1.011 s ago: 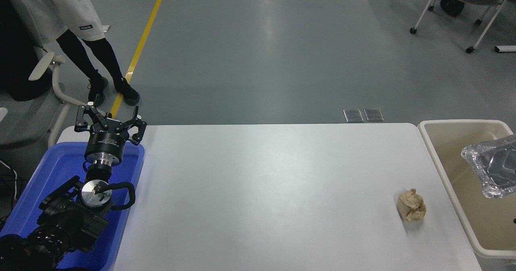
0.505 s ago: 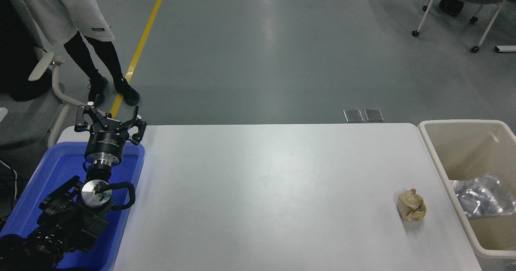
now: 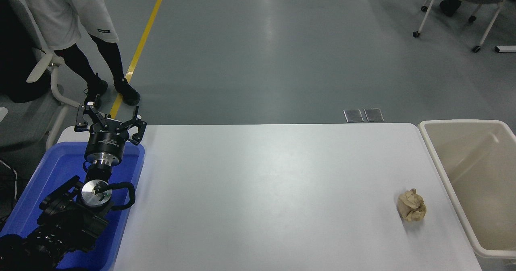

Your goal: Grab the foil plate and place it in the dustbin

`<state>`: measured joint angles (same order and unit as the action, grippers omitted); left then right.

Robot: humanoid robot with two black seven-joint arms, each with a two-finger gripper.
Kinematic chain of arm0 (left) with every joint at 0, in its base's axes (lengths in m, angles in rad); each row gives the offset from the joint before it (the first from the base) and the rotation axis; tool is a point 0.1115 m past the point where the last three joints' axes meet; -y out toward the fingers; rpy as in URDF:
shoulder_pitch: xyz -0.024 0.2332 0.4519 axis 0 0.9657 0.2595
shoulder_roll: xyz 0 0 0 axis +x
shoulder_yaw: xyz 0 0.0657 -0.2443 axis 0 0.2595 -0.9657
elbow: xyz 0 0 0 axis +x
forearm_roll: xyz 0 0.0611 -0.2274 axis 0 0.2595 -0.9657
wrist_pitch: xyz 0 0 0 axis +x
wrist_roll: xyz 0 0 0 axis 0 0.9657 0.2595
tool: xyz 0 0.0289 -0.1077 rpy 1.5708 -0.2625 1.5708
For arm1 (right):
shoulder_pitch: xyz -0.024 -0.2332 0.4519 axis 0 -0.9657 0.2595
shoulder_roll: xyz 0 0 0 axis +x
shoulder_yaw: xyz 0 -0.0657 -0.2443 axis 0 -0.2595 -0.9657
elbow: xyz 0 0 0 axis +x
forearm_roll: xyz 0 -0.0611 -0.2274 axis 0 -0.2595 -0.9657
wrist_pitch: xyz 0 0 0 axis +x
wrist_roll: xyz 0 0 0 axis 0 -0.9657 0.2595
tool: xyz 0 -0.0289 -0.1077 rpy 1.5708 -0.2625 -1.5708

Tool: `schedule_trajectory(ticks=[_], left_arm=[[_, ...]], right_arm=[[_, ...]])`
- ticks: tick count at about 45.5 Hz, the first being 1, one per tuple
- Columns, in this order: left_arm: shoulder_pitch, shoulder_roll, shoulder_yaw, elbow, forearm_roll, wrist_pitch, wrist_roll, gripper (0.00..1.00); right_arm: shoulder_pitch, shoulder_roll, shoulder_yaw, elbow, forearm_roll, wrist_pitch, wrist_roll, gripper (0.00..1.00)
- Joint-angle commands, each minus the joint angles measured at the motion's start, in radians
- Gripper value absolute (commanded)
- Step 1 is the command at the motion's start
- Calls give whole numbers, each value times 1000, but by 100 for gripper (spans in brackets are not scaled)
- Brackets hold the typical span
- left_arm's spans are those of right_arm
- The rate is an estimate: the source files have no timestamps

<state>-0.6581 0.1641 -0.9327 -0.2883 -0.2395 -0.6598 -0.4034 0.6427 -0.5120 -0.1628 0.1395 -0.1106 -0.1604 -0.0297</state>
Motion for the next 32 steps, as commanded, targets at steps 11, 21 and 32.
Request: schedule_trajectory(ticks=[11,21,32], left_arm=[[0,0,0,0,0,0,0,99],[0,0,-1,0,0,0,-2,99],[0,0,0,0,0,0,0,99]], right_arm=[[74,-194,0,376,-84,-10,-3,98],[127,-335,-1,610,-145,-8,-4,98],[186,-465,-3,851,-306,22,-53,98]])
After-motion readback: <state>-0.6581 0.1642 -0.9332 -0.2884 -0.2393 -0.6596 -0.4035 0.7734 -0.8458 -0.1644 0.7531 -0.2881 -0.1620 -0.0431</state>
